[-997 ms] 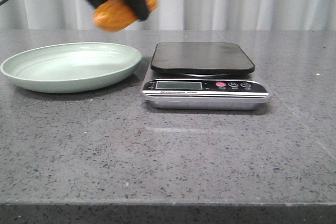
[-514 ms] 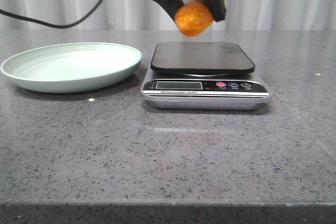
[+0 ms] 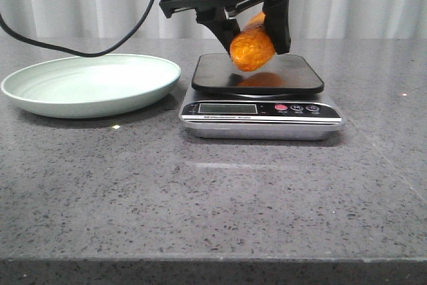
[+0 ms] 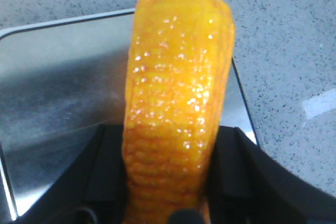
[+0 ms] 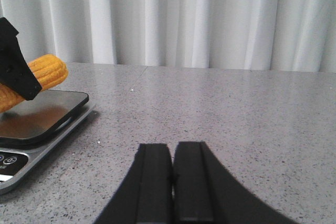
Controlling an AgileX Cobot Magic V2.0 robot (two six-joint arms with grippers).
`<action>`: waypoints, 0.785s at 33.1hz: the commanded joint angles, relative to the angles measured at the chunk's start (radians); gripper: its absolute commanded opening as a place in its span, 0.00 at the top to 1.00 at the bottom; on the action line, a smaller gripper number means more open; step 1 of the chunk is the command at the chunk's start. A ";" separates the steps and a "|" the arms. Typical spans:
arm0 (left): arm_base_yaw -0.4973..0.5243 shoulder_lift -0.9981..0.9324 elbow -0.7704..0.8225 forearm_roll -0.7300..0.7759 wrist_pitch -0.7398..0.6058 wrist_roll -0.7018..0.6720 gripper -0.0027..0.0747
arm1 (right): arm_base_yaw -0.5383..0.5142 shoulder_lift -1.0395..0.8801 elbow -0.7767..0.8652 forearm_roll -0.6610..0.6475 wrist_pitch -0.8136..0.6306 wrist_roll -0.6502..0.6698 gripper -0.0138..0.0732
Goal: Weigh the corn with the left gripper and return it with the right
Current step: 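Lower the corn onto the scale platform and open the left gripper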
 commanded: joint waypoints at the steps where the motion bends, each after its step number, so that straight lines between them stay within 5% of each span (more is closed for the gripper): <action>1: -0.006 -0.055 -0.034 0.009 -0.029 -0.008 0.65 | -0.001 -0.019 -0.009 -0.004 -0.086 -0.005 0.65; 10: -0.006 -0.055 -0.034 0.009 -0.018 -0.008 0.32 | -0.001 -0.019 -0.009 -0.004 -0.086 -0.005 0.65; 26: -0.006 -0.059 -0.090 -0.039 -0.028 -0.008 0.29 | -0.001 -0.019 -0.009 -0.004 -0.086 -0.005 0.65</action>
